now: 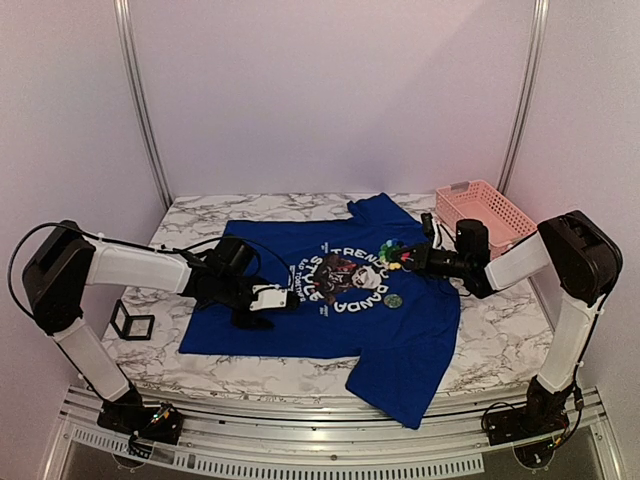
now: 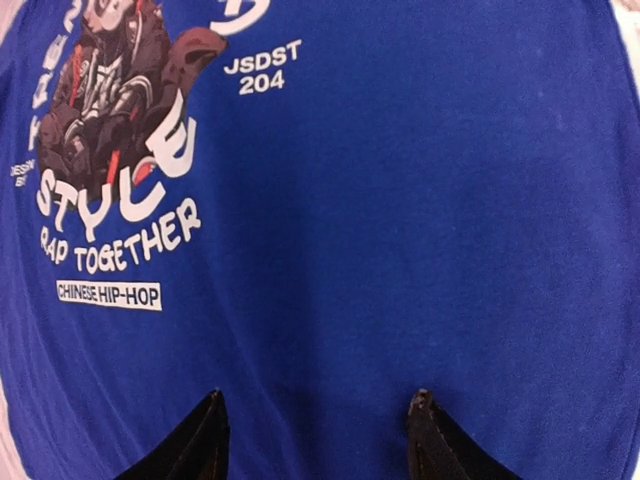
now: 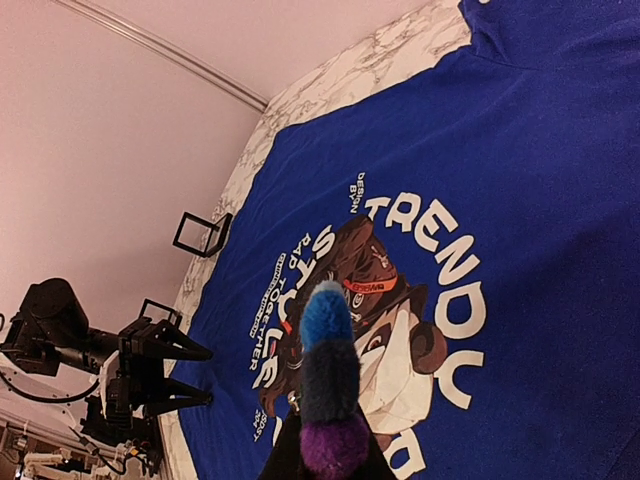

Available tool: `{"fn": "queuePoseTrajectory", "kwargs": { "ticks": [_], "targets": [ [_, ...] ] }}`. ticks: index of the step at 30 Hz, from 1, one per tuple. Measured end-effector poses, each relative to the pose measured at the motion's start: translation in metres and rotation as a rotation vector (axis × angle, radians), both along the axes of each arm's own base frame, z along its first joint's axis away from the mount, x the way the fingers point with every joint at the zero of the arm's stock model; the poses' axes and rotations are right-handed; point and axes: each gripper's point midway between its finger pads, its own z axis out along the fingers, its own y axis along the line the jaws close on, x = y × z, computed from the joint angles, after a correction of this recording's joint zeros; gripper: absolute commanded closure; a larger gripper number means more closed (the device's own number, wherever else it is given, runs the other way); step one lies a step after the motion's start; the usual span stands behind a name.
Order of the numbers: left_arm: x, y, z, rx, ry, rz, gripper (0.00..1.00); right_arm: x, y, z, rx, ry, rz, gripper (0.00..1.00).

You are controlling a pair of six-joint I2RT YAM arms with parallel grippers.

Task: Pin the brooch onto the clothing
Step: Pick up the clothing with brooches at the center of the board.

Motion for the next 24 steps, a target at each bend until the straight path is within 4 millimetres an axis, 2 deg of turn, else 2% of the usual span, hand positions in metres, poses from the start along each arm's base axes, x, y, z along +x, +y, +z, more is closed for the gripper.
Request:
{"fn": "queuePoseTrajectory", "kwargs": {
  "ticks": [5, 7, 8, 11, 14, 15, 18, 21, 24],
  "targets": [
    [-0.010, 0.000, 0.003, 0.045, 0.053, -0.028, 0.42, 0.003, -0.005, -0.001, 0.000, 0.008, -0.014, 1.00],
    [-0.013, -0.016, 0.014, 0.042, 0.103, -0.031, 0.48, 0.003, -0.007, -0.001, 0.008, 0.012, -0.017, 1.00],
    [-0.011, -0.032, 0.022, 0.024, 0.114, -0.037, 0.51, 0.003, -0.008, -0.001, 0.013, 0.017, -0.017, 1.00],
    [-0.002, -0.098, 0.053, -0.079, 0.118, -0.068, 0.60, 0.004, -0.010, 0.003, 0.034, 0.019, -0.015, 1.00],
    [0.003, -0.156, 0.064, -0.161, 0.145, -0.094, 0.67, 0.003, -0.010, 0.006, 0.049, 0.022, -0.001, 1.00],
    [0.003, -0.170, 0.062, -0.175, 0.164, -0.093, 0.67, 0.003, -0.010, 0.006, 0.052, 0.024, 0.001, 1.00],
    [0.002, -0.194, 0.042, -0.180, 0.223, -0.076, 0.60, 0.000, -0.009, 0.006, 0.060, 0.033, 0.013, 1.00],
    [-0.002, -0.199, 0.016, -0.151, 0.280, -0.042, 0.56, -0.001, -0.008, 0.006, 0.063, 0.040, 0.022, 1.00],
    [0.004, -0.205, 0.000, -0.139, 0.303, 0.004, 0.55, -0.002, -0.007, 0.006, 0.064, 0.046, 0.032, 1.00]
  ]
}}
